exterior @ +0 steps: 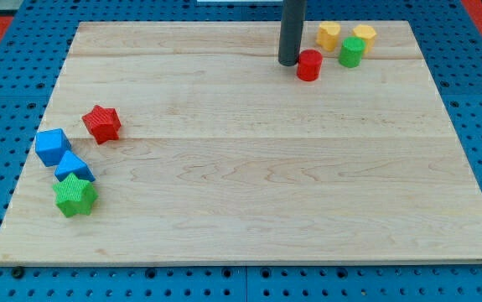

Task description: Push the green star towards top left of the board

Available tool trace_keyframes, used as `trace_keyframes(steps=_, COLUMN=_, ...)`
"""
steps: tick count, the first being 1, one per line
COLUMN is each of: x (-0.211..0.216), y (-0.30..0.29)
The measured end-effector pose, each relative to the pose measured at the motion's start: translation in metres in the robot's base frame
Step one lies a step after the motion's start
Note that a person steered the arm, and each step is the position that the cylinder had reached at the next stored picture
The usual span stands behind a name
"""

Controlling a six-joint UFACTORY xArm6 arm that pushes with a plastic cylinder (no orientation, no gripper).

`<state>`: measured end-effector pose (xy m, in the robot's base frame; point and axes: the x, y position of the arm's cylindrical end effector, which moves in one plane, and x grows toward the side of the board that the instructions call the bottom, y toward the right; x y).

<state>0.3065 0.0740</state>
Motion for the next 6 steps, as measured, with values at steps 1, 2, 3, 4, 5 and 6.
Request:
trace_keyframes(steps=1, x=0.021, y=0.005)
trace_keyframes(steps=2, x=0.010, y=0.033)
trace_keyframes(steps=3, x=-0.012, y=0.054)
trace_keyframes(steps=4, x=0.018, y=0.053)
trace_keyframes(steps=5, x=0.034, y=0.053)
trace_keyframes(steps=6, x=0.040, y=0.053)
